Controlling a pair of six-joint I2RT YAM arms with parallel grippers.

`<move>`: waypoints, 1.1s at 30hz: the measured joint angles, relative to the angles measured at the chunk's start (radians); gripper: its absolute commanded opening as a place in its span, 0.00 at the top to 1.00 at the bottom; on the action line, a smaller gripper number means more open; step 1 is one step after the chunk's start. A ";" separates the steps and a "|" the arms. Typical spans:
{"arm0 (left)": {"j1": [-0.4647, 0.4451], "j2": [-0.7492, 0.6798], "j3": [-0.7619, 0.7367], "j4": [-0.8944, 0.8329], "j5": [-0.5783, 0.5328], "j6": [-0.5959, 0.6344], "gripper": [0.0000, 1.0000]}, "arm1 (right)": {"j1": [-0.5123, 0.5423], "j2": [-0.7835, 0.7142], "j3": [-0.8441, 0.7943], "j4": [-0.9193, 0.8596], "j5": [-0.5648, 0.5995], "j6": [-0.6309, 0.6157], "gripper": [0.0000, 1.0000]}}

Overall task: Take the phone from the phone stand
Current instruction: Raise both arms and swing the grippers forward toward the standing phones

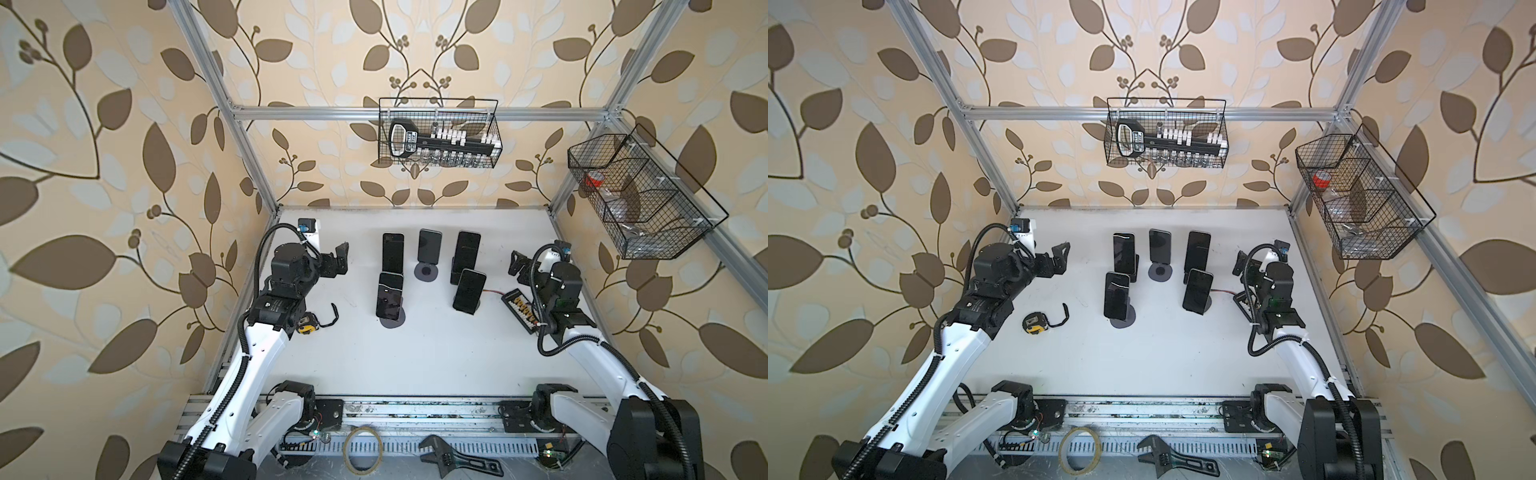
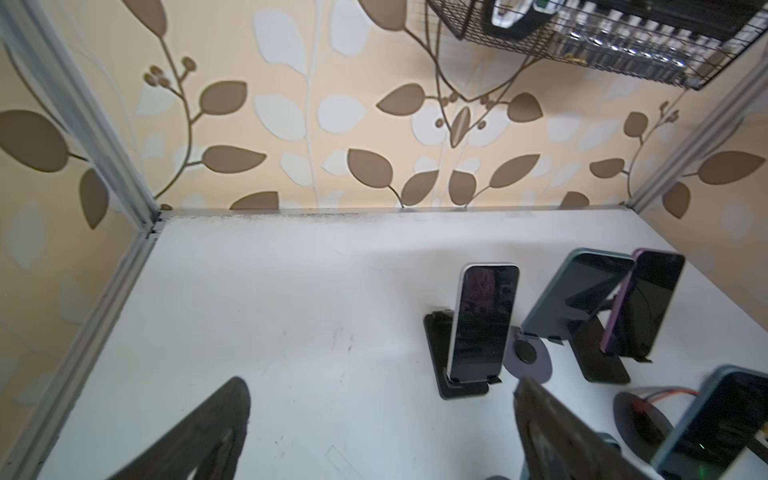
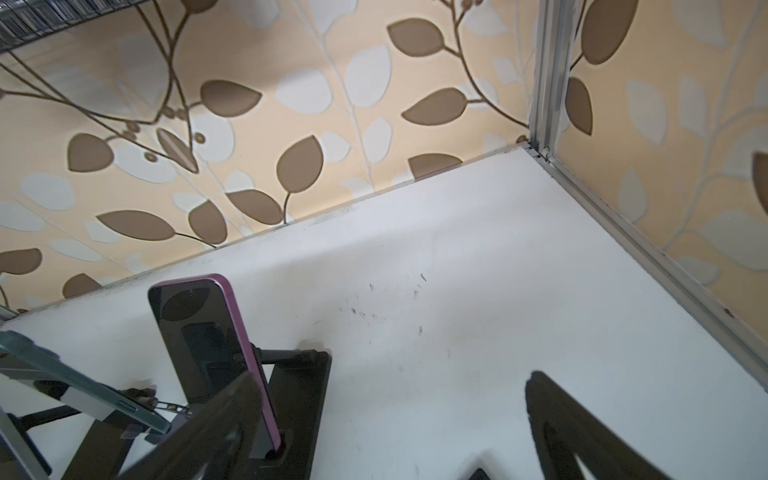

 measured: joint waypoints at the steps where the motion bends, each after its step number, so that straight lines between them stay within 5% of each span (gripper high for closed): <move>1: -0.010 0.000 0.000 -0.004 0.017 0.008 0.01 | 0.000 -0.006 0.003 -0.013 -0.007 0.005 0.00; 24: -0.140 -0.014 0.021 -0.098 0.133 0.122 0.01 | 0.020 -0.089 0.157 -0.333 -0.129 0.141 0.05; 33: -0.181 -0.069 -0.007 -0.061 0.236 0.122 0.01 | 0.119 -0.141 0.233 -0.496 -0.119 0.189 0.07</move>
